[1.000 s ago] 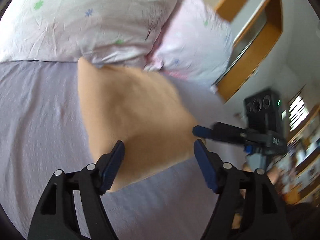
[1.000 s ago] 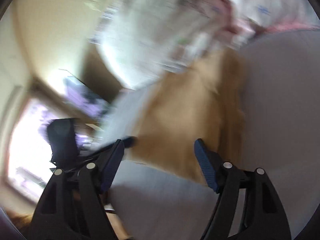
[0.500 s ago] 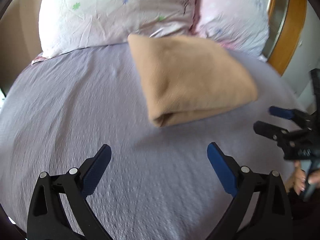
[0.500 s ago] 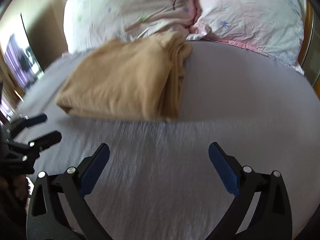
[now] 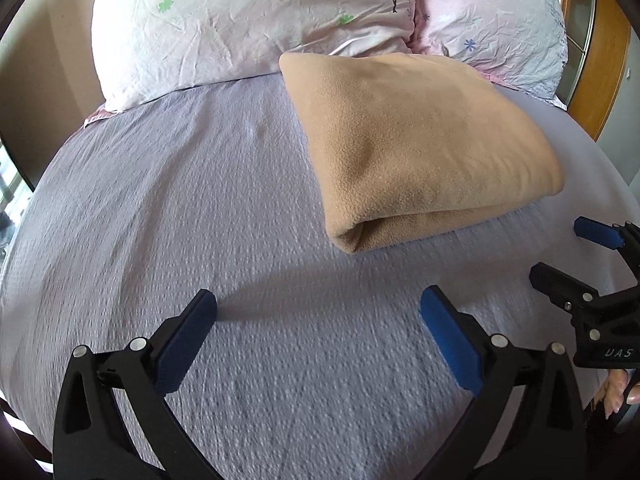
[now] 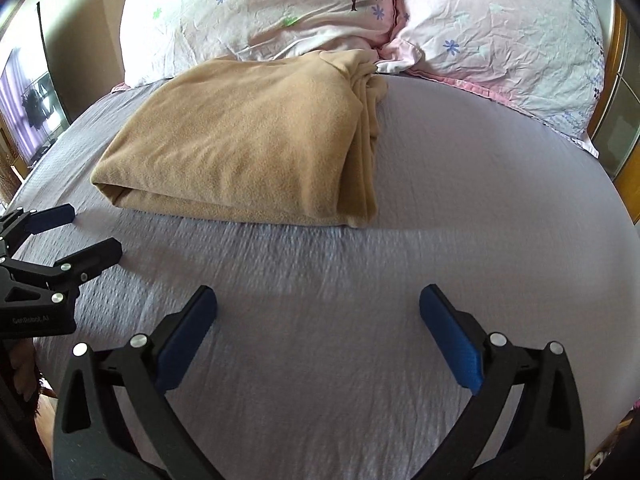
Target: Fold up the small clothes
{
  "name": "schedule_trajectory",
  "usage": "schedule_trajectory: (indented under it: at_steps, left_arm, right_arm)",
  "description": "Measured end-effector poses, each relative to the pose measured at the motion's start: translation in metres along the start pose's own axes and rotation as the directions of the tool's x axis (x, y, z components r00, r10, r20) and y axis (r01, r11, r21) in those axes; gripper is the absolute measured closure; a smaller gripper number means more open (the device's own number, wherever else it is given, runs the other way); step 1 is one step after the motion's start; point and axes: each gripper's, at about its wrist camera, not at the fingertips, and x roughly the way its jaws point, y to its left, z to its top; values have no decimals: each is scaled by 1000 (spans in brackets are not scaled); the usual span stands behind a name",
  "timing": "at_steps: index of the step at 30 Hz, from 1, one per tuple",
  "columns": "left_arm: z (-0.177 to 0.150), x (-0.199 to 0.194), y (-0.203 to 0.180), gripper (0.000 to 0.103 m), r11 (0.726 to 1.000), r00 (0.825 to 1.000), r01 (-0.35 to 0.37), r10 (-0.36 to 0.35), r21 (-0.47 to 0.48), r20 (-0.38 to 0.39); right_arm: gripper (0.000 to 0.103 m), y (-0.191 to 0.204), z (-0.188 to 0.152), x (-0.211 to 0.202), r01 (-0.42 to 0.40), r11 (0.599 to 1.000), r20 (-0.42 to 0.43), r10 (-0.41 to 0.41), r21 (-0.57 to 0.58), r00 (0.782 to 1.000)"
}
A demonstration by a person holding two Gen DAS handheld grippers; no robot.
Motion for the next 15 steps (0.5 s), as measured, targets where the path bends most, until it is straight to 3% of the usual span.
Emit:
schedule_trajectory:
  at_steps: [15]
  left_arm:
    - [-1,1,0,1,1000,1000,1,-1,3,3]
  right_arm:
    - [2,-1,1,2,2,1000,2,-2,1,1000]
